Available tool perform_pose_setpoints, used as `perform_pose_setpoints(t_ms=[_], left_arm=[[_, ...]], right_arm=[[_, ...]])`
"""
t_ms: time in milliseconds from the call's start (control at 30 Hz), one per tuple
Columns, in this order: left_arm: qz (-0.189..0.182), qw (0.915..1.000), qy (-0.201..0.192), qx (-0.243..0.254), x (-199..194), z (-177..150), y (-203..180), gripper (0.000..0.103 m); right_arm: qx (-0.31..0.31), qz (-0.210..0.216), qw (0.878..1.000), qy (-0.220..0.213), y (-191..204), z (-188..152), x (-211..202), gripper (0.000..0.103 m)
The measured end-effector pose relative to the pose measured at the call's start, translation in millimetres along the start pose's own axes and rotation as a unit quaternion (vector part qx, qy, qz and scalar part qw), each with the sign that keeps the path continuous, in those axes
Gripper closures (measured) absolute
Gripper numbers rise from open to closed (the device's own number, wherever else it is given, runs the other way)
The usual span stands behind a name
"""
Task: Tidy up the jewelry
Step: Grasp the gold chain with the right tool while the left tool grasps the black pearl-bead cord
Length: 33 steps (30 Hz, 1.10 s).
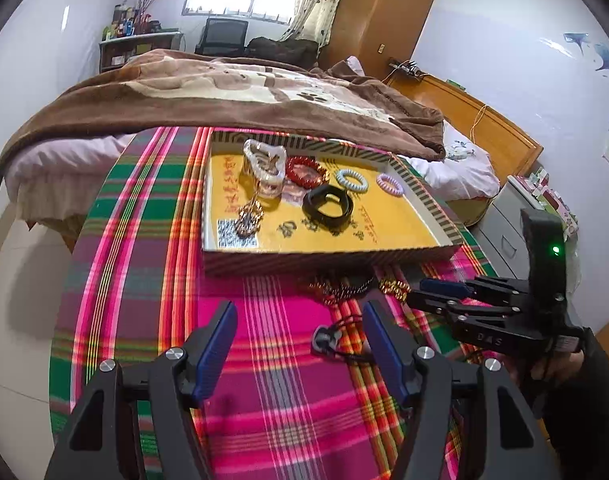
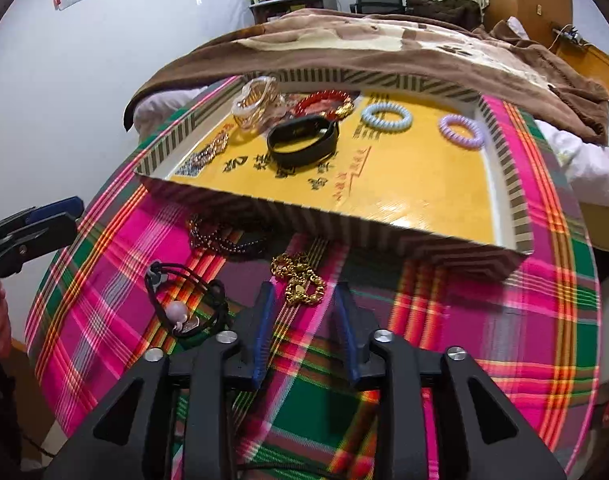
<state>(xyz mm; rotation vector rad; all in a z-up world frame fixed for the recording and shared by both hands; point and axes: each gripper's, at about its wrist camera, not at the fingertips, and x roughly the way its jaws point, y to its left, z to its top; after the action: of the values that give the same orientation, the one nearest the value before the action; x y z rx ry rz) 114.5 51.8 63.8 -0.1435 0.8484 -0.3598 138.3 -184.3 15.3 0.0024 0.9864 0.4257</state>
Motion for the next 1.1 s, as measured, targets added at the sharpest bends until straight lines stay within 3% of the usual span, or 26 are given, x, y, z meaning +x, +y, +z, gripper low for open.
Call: perform_pose_setpoints(t_ms=[33,67,533,767,1100], left_arm=[[0.000,1.0000,0.001,-0.003,-0.4,-2.3,2.0,0.038],[0.001,1.0000,0.002,-0.005,0.2,-2.9,3.9,0.038],[0.013,0.9996,0.015,-0.018,8.5,-5.7,8.9,0.038],[0.016,0.9995,0.021,-0.016,17.8,-0.4,1.1,0.038],[0.016,0.9991,0.039,-0.009,35.1,-0.1,-12.4,0.038]], right_arm=[[0.001,0.002,1.000,0.000,-0.4,-0.6,2.5,0.055],[0.001,0.006,1.000,0.001,-0.5,-0.7,5.3,0.054],[-0.061,-0.041,0.997,-0.010,17.1,-0.9,16.5,0.056],[-0.062,-0.044,0.997,-0.017,11.6,-4.0,11.2,0.091],[-0.041,-0.028,0.998,-0.029,2.3,-9.2,-1.6,0.099]])
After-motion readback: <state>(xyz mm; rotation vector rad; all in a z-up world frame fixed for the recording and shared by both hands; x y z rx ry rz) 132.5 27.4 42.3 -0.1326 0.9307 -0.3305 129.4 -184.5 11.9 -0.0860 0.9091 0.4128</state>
